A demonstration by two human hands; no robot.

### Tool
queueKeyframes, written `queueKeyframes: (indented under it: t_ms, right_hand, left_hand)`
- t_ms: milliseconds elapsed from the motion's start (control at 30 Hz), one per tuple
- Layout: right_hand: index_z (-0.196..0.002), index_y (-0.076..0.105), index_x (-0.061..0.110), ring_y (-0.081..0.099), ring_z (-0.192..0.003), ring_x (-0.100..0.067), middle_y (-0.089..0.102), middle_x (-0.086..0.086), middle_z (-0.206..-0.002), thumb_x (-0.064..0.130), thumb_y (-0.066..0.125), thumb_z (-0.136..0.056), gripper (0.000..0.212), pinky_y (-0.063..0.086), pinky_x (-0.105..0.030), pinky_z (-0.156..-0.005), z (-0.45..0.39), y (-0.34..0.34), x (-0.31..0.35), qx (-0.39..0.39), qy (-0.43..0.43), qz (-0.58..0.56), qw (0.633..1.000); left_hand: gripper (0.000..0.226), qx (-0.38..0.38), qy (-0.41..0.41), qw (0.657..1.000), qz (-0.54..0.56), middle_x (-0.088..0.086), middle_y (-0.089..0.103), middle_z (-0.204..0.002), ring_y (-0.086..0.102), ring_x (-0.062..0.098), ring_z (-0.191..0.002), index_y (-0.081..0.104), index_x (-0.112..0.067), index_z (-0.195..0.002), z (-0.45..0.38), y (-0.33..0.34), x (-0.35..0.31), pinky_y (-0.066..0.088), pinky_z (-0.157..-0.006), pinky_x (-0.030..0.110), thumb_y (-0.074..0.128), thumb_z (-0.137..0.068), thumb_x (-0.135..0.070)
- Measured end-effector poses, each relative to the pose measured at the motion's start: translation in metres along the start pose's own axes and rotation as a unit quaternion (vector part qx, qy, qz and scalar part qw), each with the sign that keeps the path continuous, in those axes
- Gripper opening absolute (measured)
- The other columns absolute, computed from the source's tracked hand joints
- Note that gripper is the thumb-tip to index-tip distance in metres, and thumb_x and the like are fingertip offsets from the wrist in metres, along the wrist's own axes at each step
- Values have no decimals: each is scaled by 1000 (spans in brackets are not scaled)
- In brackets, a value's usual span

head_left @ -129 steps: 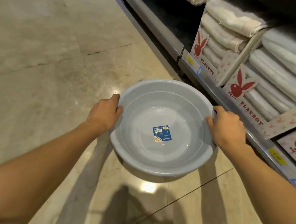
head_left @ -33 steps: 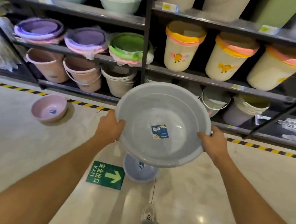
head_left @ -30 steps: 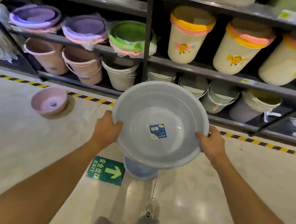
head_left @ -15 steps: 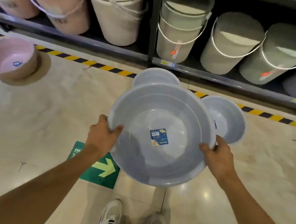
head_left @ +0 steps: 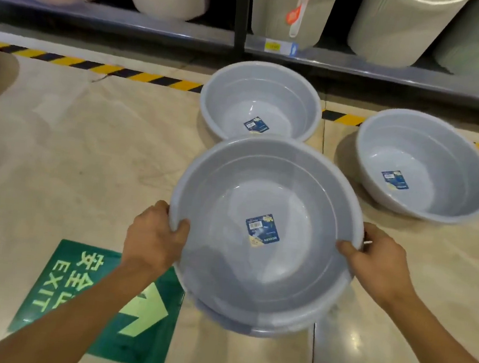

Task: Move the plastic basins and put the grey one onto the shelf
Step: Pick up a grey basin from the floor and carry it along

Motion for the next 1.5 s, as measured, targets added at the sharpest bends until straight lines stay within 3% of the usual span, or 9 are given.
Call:
queueKeyframes:
  t_ms: [133,300,433,600,767,900,1000,1233,1500]
  right_hand:
    - [-112,65,17,58,-84,-32,56,-7,-96,28,70,-81,33,48,-40,-75,1,20,-9,-16,7,39,999]
    - [-121,65,20,55,-84,-30,61,-7,-96,25,67,-82,39,45,-38,-74,4,32,-17,10,25,35,999]
    - [-131,56,19,55,-80,-29,61,-2,-88,24,66,-84,48,44,-37,-70,4,39,-25,28,50,15,998]
    - [-137,40,27,60,-87,-33,60,-5,-100,24,64,-84,58,52,-45,-78,-5,49,-28,46,53,-9,998]
    - [-136,38,24,54,-81,-33,58,-9,-95,16,62,-85,57,45,-39,-71,-12,55,-27,28,37,-39,998]
    - [-131,43,20,54,-70,-23,58,1,-85,12,64,-84,52,40,-32,-61,-13,55,-27,14,20,-62,998]
    - [-128,46,22,56,-73,-23,59,3,-86,12,64,-82,50,43,-32,-64,-19,43,-18,11,15,-82,996]
    - [-132,45,26,55,-79,-24,62,-2,-98,12,64,-82,55,43,-33,-71,-11,-57,35,-15,-2,-111,994]
    - [-137,42,23,54,-71,-22,59,-2,-91,14,59,-87,54,43,-31,-63,54,-312,153,-52,21,-96,994]
  left_hand:
    - [26,-4,12,1000,-2,5,47,-80,47,30,-70,47,-15,-84,4,14,11,38,-65,36,62,-88,-36]
    - [20,34,8,999,6,10,59,-82,47,29,-70,52,-11,-86,5,19,13,35,-64,34,60,-90,-28]
    - [32,61,-4,997,54,16,68,-99,50,29,-76,56,-5,-117,7,27,14,39,-67,34,57,-92,-25]
    - [65,95,1,988,125,14,64,-107,62,36,-89,27,-22,-148,3,32,13,57,-77,45,57,-90,-23]
    - [64,113,-36,980,157,2,58,-93,58,16,-75,28,-27,-145,2,33,10,49,-59,31,56,-88,-19]
    - [60,88,-42,981,168,-3,56,-89,53,6,-70,36,-26,-143,4,32,7,46,-62,28,56,-88,-14]
    - [59,65,-30,985,159,-2,57,-90,52,12,-69,40,-23,-143,0,25,0,44,-62,27,59,-88,-15]
    - [58,47,6,987,154,3,61,-98,52,21,-76,43,-21,-141,-5,-63,-76,46,-69,32,64,-88,-16]
    - [56,90,62,981,157,-7,57,-97,53,18,-79,42,-25,-140,32,-278,-255,44,-67,29,61,-88,-18]
Point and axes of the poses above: each hand's wrist, its own z-axis away from the middle knuckle, its own y-axis out of the palm, x = y × z, the point moved 1 cm from there along -z, towards the middle knuckle
